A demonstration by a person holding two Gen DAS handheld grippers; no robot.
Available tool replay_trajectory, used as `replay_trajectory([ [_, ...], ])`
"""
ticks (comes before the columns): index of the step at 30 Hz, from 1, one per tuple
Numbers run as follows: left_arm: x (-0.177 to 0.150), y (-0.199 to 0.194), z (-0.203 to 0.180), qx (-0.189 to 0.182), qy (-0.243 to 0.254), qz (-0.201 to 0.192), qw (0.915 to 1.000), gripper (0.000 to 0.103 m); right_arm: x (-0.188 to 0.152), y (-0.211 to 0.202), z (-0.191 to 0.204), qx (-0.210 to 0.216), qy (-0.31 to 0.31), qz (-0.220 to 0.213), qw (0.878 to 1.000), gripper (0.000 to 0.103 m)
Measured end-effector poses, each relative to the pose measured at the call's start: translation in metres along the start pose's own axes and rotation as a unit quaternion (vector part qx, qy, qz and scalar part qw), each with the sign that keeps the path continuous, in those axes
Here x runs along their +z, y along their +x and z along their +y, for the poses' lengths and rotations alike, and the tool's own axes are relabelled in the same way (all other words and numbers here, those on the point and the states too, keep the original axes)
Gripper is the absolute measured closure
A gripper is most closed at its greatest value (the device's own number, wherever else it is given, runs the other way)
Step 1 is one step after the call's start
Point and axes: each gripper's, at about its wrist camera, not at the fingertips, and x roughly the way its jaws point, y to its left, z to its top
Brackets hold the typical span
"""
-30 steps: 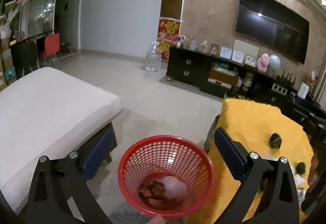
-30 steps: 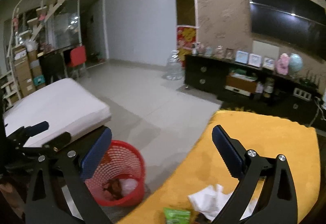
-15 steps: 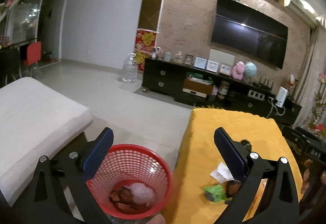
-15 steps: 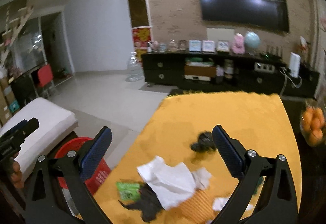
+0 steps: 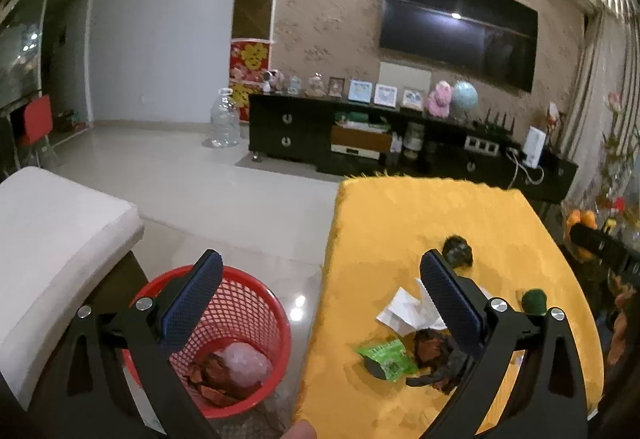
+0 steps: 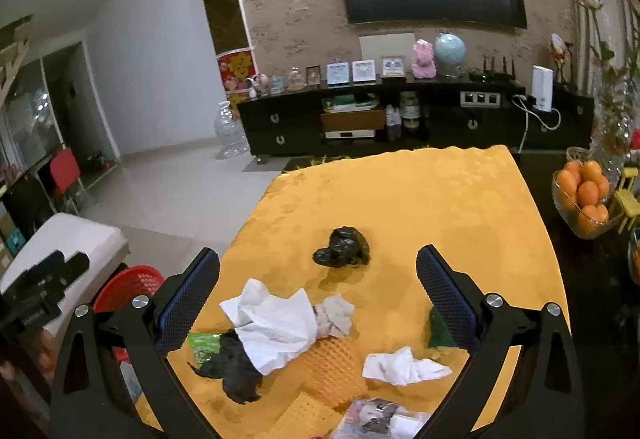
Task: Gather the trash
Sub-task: 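Grasp the black plastic bag with the left tool, then grasp the white tissue with the right tool while the left tool holds the black bag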
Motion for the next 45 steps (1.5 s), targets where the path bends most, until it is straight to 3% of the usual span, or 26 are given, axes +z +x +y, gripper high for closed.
replay_trajectory([
  [13, -0.026, 0.026, -0.045, -0.043, 0.07, 0.059, 0.9949, 0.008, -0.002, -0.005, -0.031, -0.014, 0.032, 0.01, 0.999, 0.007],
  [25, -0.073, 0.062, -0.108, -0.103, 0.176, 0.138, 0.9692, 0.008, -0.001, -0.006, -0.043, -0.009, 0.057, 0.017, 0.998, 0.007],
  [34, -0.089, 0.096, -0.116, -0.094, 0.164, 0.183, 0.9648, 0.009, -0.003, -0.009, -0.056, -0.019, 0.07, 0.02, 0.997, 0.007],
  [35, -0.09, 0.099, -0.117, -0.095, 0.162, 0.187, 0.9642, 0.01, -0.004, -0.01, -0.057, -0.021, 0.071, 0.021, 0.997, 0.007],
  [39, -0.095, 0.108, -0.121, -0.108, 0.158, 0.209, 0.959, 0.037, -0.005, -0.009, -0.062, -0.026, 0.076, 0.022, 0.997, 0.007],
  [45, -0.092, 0.095, -0.127, -0.134, 0.169, 0.2, 0.9557, 0.045, -0.008, -0.008, -0.068, -0.033, 0.082, 0.026, 0.996, 0.007],
])
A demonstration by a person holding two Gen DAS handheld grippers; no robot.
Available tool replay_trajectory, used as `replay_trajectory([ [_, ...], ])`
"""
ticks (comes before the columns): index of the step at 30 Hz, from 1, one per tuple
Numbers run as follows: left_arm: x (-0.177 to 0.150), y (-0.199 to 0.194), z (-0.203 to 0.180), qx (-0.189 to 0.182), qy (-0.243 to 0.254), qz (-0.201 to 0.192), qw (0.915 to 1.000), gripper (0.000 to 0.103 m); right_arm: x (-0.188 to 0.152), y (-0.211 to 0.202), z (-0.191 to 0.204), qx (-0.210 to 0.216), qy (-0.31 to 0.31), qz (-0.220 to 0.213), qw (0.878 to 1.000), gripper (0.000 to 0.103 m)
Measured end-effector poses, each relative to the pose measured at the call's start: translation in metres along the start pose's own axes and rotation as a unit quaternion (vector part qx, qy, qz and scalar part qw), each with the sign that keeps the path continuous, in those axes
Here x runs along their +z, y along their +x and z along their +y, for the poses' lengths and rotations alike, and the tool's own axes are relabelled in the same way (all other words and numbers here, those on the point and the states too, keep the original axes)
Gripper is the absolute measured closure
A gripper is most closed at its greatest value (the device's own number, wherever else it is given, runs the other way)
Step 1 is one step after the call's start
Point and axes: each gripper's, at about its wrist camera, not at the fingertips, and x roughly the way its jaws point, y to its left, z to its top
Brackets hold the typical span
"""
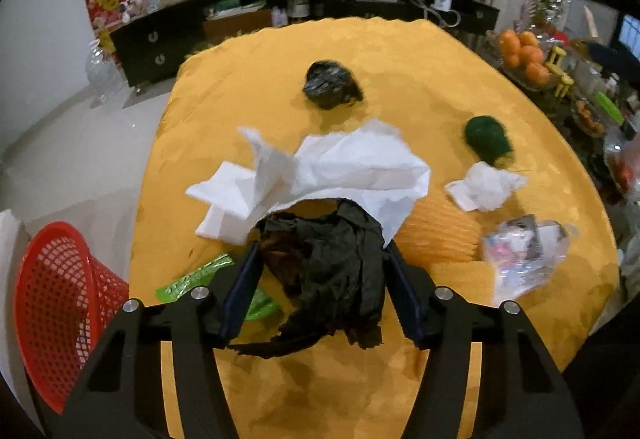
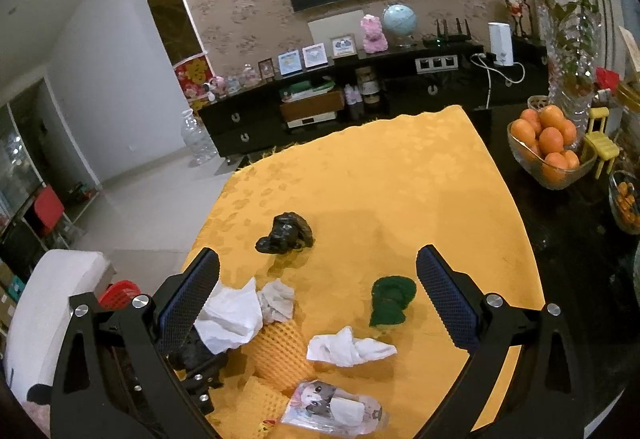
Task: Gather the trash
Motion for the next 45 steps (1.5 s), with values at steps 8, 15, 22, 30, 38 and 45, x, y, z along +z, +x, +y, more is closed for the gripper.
replay_trajectory([
  [8, 0.006, -0.054, -0.008, -0.029, 0.022, -0.061, 0.9975, 0.045, 0.001, 0.001, -0.002, -0.002, 0.0, 0.001, 1.0, 0.007],
  [15, 0.006, -0.073, -0.003, -0.041, 0.03, -0.08, 0.9955, 0.045, -0.006, 0.014, 0.004, 0.037, 0.008, 0.03, 0.999, 0.007],
  [22, 0.005, -0.073, 0.0, -0.038, 0.028, -0.082, 0.9955, 0.045, -0.02, 0.04, 0.023, 0.132, 0.036, 0.097, 0.986, 0.007],
  [30, 0.002, -0.076, -0.011, -0.05, 0.054, -0.093, 0.993, 0.045, -0.028, 0.057, 0.051, 0.19, 0.026, 0.142, 0.971, 0.019],
  [38, -0.003, -0.079, -0.019, -0.058, 0.084, -0.099, 0.9898, 0.045, -0.034, 0.07, 0.055, 0.232, 0.039, 0.18, 0.955, 0.064],
  [45, -0.002, -0.081, -0.015, -0.056, 0.075, -0.104, 0.9901, 0.045, -0.035, 0.07, 0.052, 0.247, 0.055, 0.184, 0.95, 0.093],
])
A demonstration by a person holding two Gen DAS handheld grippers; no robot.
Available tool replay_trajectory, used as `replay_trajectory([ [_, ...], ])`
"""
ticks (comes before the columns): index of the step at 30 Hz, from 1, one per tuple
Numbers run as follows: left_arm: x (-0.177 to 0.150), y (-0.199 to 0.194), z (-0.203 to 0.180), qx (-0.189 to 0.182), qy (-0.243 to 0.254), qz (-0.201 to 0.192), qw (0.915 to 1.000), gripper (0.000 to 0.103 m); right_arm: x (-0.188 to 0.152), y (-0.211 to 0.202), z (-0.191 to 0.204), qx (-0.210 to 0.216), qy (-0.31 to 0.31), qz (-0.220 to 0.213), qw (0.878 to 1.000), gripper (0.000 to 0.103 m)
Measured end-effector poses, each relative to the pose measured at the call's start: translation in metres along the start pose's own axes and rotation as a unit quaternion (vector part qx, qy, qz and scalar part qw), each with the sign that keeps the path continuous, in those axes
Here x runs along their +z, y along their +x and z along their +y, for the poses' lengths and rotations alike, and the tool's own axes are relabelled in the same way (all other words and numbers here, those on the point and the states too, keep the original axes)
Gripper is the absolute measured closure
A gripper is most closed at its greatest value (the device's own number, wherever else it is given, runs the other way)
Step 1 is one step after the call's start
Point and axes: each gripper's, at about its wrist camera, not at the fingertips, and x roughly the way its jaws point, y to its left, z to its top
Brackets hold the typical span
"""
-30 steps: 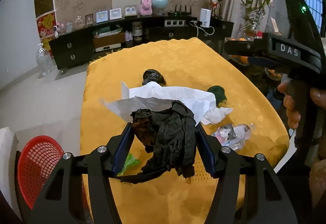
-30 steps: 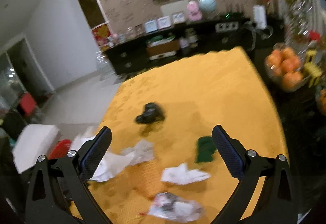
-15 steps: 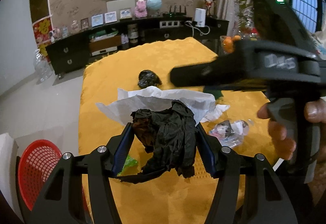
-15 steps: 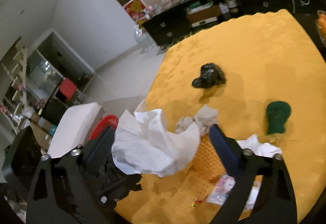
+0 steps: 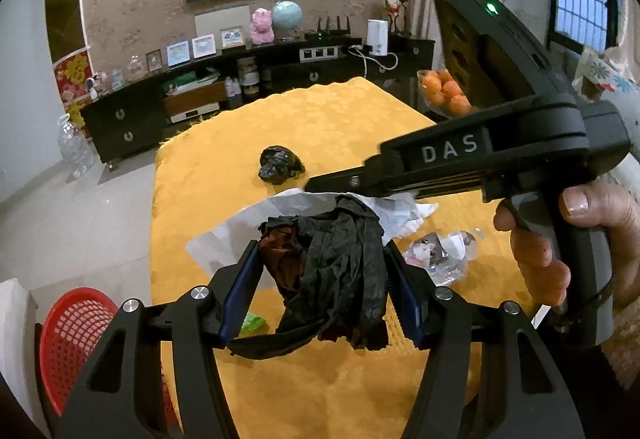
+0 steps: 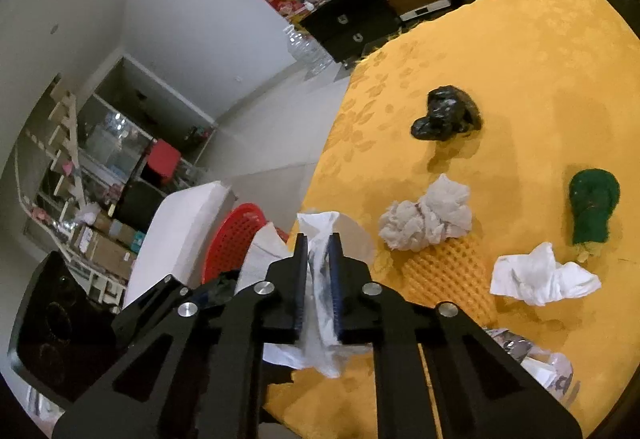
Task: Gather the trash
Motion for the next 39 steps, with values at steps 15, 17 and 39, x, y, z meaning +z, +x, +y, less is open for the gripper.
replay_trajectory([
  [15, 0.003, -0.01, 0.02, 0.011, -0.026, -0.005, 0.9996, 0.043, 0.014, -0.044, -0.024, -0.066, 0.027, -0.089, 0.993, 0.095],
  [17, 0.003, -0.01, 0.021, 0.012, -0.028, -0.005, 0.9995, 0.043, 0.015, -0.049, -0.025, -0.073, 0.028, -0.098, 0.992, 0.095],
  [39, 0.003, -0.013, 0.018, 0.008, -0.019, -0.013, 0.9997, 0.043, -0.004, 0.03, -0.026, -0.034, 0.068, 0.029, 0.997, 0.018],
])
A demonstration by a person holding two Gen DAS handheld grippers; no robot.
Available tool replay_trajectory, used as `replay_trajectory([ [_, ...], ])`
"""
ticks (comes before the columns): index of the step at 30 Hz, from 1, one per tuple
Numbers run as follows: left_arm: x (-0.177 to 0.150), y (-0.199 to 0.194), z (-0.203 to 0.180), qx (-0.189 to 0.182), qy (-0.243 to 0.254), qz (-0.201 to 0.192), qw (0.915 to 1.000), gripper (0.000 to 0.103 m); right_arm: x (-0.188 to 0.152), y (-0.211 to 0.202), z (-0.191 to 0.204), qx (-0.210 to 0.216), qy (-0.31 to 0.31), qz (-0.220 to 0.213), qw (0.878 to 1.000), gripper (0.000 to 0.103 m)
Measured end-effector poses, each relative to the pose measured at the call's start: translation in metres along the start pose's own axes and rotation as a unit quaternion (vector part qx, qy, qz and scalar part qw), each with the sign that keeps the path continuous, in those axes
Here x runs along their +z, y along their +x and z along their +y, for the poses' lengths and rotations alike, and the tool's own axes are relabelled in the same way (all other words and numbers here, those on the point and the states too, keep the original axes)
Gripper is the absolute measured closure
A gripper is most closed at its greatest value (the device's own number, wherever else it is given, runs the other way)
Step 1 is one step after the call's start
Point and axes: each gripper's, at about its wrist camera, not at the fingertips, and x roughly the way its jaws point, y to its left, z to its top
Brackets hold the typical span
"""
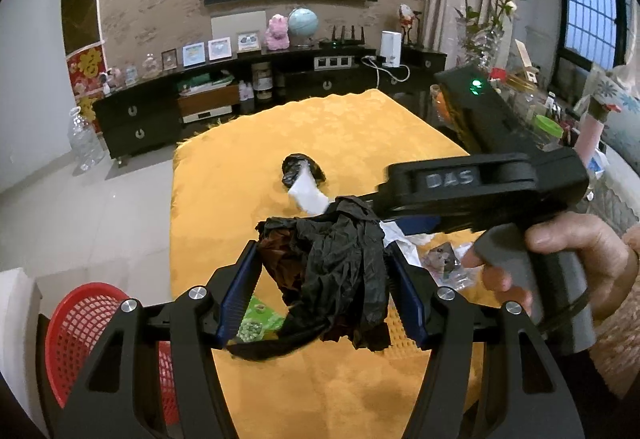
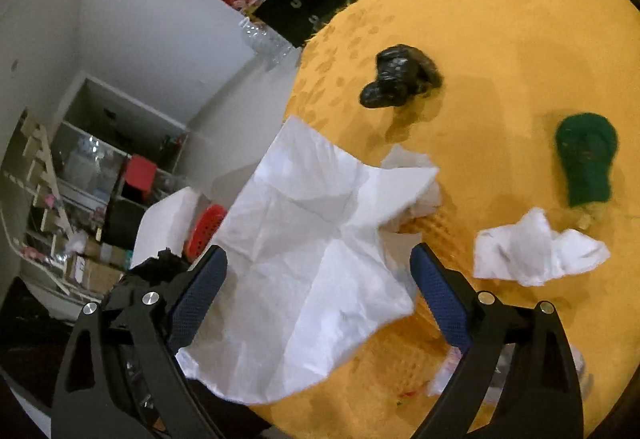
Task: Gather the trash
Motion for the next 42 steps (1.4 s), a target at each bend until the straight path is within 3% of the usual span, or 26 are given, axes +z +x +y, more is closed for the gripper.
replay_trajectory([
  [1, 0.0, 0.0, 0.0, -0.001, 0.002, 0.001, 1.0, 0.043, 0.0, 0.001, 0.002, -0.002, -0.006, -0.003, 1.0, 0.022],
  [3, -0.002, -0.001, -0.002, -0.001, 0.006, 0.002, 1.0, 0.043, 0.001, 0.004, 0.004, 0.003, -0.016, 0.002, 1.0, 0.052],
  [4, -0.003, 0.0, -0.003, -0.001, 0.007, 0.002, 1.0, 0.043, 0.001, 0.005, 0.005, 0.006, -0.019, 0.005, 1.0, 0.058],
  [6, -0.003, -0.001, -0.002, -0.002, 0.008, 0.001, 1.0, 0.043, 0.0, 0.008, 0.007, 0.01, -0.023, 0.01, 1.0, 0.083],
  [7, -0.003, -0.002, -0.002, -0.002, 0.007, 0.0, 1.0, 0.043, 0.001, 0.009, 0.008, 0.009, -0.025, 0.012, 1.0, 0.088],
  [10, -0.001, -0.005, 0.001, -0.001, 0.001, -0.006, 1.0, 0.043, 0.002, 0.006, 0.008, -0.003, -0.026, 0.003, 1.0, 0.095],
  [15, 0.002, -0.014, 0.014, 0.011, -0.017, -0.017, 0.9996, 0.043, 0.008, -0.015, 0.006, -0.05, -0.036, -0.044, 0.997, 0.096],
  [19, 0.003, -0.021, 0.027, 0.019, -0.036, -0.025, 0.9989, 0.043, 0.011, -0.026, 0.005, -0.066, -0.046, -0.059, 0.995, 0.096],
  [22, 0.005, -0.022, 0.037, 0.026, -0.051, -0.024, 0.9981, 0.043, 0.007, -0.032, 0.024, -0.074, -0.103, -0.062, 0.99, 0.087],
  [23, 0.006, -0.022, 0.04, 0.025, -0.059, -0.024, 0.9976, 0.043, 0.004, -0.033, 0.03, -0.078, -0.123, -0.065, 0.987, 0.068],
  [24, 0.006, -0.023, 0.043, 0.024, -0.066, -0.025, 0.9972, 0.043, 0.0, -0.036, 0.037, -0.079, -0.142, -0.071, 0.984, 0.032],
  [25, 0.007, -0.023, 0.045, 0.025, -0.069, -0.025, 0.997, 0.043, -0.002, -0.038, 0.039, -0.074, -0.145, -0.078, 0.984, 0.018],
  [26, 0.007, -0.024, 0.047, 0.027, -0.072, -0.026, 0.9967, 0.043, -0.004, -0.041, 0.04, -0.063, -0.145, -0.087, 0.984, 0.013],
  [30, 0.009, -0.023, 0.053, 0.032, -0.083, -0.024, 0.9958, 0.043, -0.004, -0.046, 0.047, -0.035, -0.172, -0.086, 0.981, 0.013],
  [33, 0.008, -0.023, 0.057, 0.035, -0.094, -0.023, 0.9947, 0.043, -0.008, -0.043, 0.056, -0.01, -0.214, -0.052, 0.975, 0.013],
  [39, 0.009, -0.03, 0.064, 0.016, -0.113, -0.033, 0.9929, 0.043, -0.045, -0.023, 0.088, -0.006, -0.348, -0.007, 0.938, 0.013],
  [42, 0.009, -0.032, 0.063, 0.002, -0.118, -0.036, 0.9923, 0.043, -0.059, -0.013, 0.099, -0.011, -0.383, -0.02, 0.923, 0.013],
])
